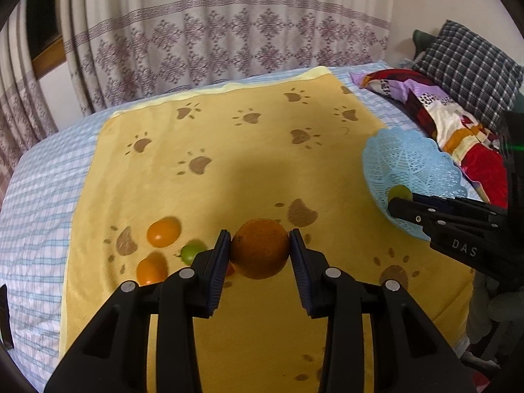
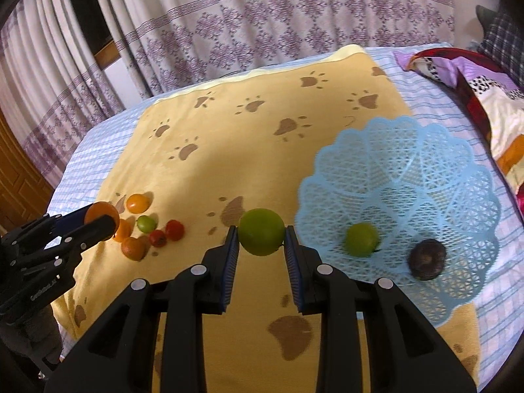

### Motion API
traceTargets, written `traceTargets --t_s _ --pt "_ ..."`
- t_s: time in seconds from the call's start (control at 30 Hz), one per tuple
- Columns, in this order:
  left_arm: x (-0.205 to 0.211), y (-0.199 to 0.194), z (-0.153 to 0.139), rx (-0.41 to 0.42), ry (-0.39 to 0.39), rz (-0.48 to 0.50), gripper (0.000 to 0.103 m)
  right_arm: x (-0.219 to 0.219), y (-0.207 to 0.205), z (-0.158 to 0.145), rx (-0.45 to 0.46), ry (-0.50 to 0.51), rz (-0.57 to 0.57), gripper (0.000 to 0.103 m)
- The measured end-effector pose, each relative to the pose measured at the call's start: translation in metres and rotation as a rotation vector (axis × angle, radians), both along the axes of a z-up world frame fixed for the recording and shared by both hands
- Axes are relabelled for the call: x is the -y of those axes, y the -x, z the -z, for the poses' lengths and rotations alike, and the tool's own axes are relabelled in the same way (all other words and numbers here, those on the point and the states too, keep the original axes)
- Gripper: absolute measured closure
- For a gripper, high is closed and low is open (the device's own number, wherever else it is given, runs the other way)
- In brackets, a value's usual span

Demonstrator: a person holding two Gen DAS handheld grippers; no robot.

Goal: Organize fruits
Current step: 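Carry the orange and green tomato in both tools over the blue basket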

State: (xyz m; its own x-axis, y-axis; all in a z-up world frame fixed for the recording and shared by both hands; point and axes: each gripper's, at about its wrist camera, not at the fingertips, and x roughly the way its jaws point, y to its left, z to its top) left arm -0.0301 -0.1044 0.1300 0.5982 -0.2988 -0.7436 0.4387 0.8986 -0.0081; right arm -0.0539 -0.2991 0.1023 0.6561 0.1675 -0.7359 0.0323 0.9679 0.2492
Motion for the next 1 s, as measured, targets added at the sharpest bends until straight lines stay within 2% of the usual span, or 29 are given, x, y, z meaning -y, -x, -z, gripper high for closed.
traceTargets --t_s 0.6,1.0 --pt "0.06 0.003 -0.001 0.024 -0.033 0.118 0.066 0.066 0.006 0.005 0.002 -0.009 0.154 0.074" --pt "0.096 -0.001 0.004 0.031 -0.049 0.19 0.066 0.09 0.005 0.015 -0.016 -0.015 0.223 0.074"
